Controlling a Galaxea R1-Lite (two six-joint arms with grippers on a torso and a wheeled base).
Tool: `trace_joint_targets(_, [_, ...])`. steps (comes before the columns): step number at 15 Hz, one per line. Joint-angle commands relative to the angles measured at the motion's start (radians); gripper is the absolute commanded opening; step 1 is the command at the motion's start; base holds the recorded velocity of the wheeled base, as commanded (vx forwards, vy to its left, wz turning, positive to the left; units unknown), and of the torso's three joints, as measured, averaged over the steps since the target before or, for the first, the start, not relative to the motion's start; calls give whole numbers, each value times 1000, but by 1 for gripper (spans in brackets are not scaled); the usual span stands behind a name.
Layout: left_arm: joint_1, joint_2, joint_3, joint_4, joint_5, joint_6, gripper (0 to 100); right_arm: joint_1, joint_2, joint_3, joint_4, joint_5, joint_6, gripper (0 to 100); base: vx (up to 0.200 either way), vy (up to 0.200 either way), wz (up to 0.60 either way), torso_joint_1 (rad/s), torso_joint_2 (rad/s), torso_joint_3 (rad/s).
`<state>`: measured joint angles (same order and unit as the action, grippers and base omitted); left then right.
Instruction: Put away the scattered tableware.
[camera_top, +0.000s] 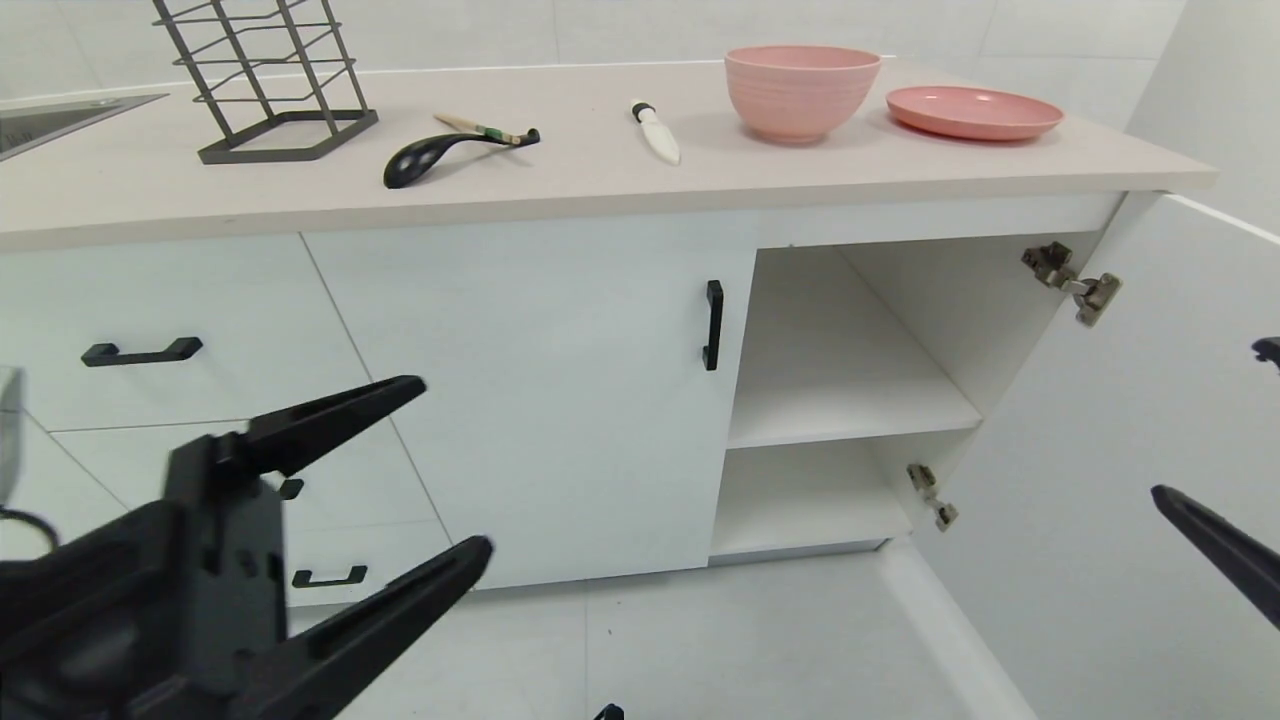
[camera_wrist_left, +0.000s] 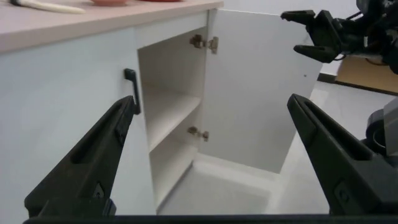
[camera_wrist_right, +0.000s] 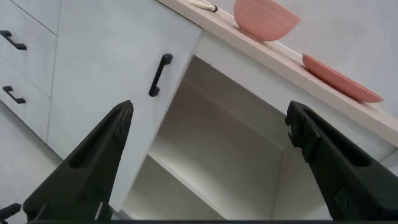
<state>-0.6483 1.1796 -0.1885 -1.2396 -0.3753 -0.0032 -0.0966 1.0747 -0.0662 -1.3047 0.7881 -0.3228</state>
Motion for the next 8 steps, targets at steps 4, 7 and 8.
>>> trace_joint_targets(4, [305, -833, 110, 657, 9, 6, 100, 89, -469, 66, 76, 0, 7, 100, 0, 0, 0, 0, 0, 0])
trace_joint_targets(7, [483, -1078, 83, 976, 4, -54, 100, 28, -759, 66, 403, -10, 19, 100, 0, 0, 0, 0, 0, 0])
trace_joint_targets(8, [487, -1083, 98, 968, 9, -58, 100, -11, -866, 66, 594, -47, 60, 100, 0, 0, 0, 0, 0, 0])
